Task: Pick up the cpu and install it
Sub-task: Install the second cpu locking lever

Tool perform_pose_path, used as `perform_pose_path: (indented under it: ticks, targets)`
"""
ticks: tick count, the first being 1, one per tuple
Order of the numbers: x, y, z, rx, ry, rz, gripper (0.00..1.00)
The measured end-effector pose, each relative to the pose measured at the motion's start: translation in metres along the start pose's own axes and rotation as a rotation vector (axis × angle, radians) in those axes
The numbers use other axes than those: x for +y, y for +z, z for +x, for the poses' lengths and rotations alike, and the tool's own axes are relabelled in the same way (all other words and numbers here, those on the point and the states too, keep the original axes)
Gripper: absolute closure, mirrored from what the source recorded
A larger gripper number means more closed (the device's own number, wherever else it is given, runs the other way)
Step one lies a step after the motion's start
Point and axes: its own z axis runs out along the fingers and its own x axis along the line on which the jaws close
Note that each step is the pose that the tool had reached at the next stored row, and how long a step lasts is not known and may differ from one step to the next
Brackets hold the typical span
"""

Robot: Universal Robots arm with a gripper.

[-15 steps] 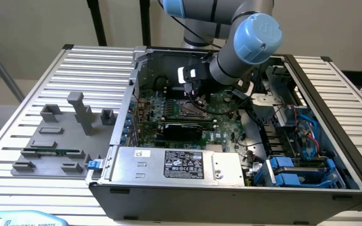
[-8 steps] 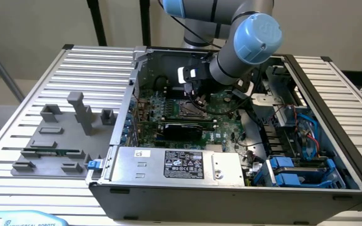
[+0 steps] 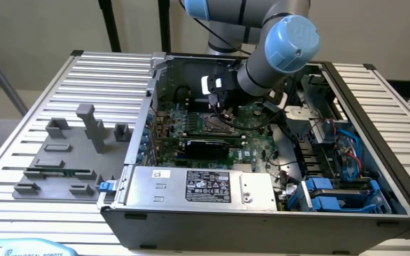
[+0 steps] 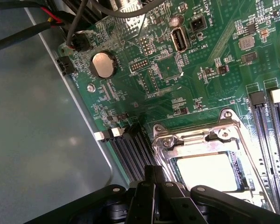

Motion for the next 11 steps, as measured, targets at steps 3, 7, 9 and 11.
perform_pose_path:
  ticks: [3,7,9,11]
  targets:
    - [0.0001,-0.005,-0.003,-0.0009,0.002,0.0028,0.89]
    - [0.0008,-0.0177,-0.011,-0.0016,0.003,0.0047,0.89]
    - [0.0012,-0.0241,-0.016,-0.0015,0.002,0.0048,0.89]
    - [0.0014,-0.0302,-0.021,-0.0018,0.003,0.0047,0.89]
